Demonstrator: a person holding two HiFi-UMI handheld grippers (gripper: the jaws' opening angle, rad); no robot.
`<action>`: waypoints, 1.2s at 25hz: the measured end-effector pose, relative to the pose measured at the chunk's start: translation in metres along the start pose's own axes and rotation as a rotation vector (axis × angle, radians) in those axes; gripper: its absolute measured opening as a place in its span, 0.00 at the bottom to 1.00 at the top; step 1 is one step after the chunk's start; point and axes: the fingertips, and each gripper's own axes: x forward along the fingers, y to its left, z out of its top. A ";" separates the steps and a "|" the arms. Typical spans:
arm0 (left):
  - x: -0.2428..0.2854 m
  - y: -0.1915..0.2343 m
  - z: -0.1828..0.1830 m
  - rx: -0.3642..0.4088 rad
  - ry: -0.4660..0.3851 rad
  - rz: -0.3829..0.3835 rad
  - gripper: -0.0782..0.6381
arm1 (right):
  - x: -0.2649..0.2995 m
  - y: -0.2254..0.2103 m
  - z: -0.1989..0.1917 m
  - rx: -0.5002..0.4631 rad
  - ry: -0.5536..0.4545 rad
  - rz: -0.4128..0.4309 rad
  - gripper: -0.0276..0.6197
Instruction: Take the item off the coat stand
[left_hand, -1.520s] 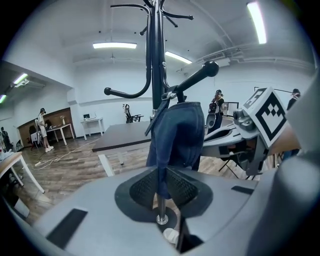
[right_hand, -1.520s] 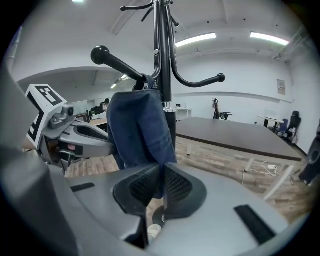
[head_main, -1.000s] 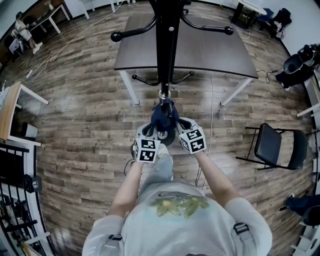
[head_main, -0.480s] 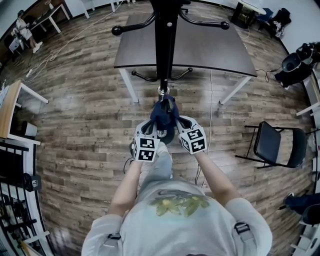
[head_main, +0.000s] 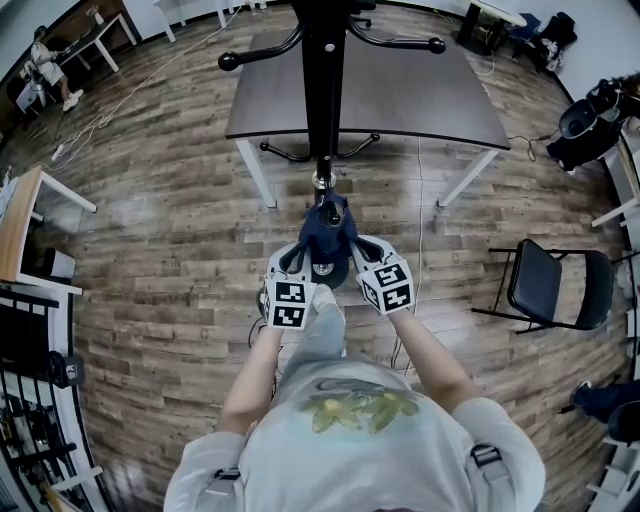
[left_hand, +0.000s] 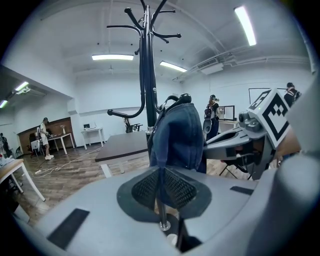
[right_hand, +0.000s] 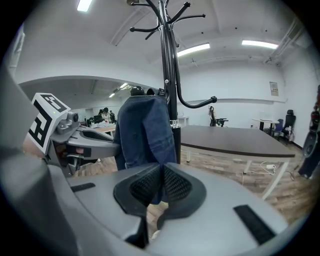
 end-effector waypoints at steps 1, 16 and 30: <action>-0.001 -0.001 0.001 0.000 -0.002 0.000 0.16 | -0.002 0.001 0.001 0.001 -0.003 -0.001 0.06; -0.028 -0.013 0.018 0.003 -0.074 -0.011 0.16 | -0.030 0.011 0.012 -0.015 -0.040 -0.023 0.06; -0.063 -0.032 0.034 -0.049 -0.149 -0.028 0.16 | -0.070 0.026 0.034 -0.035 -0.138 -0.037 0.06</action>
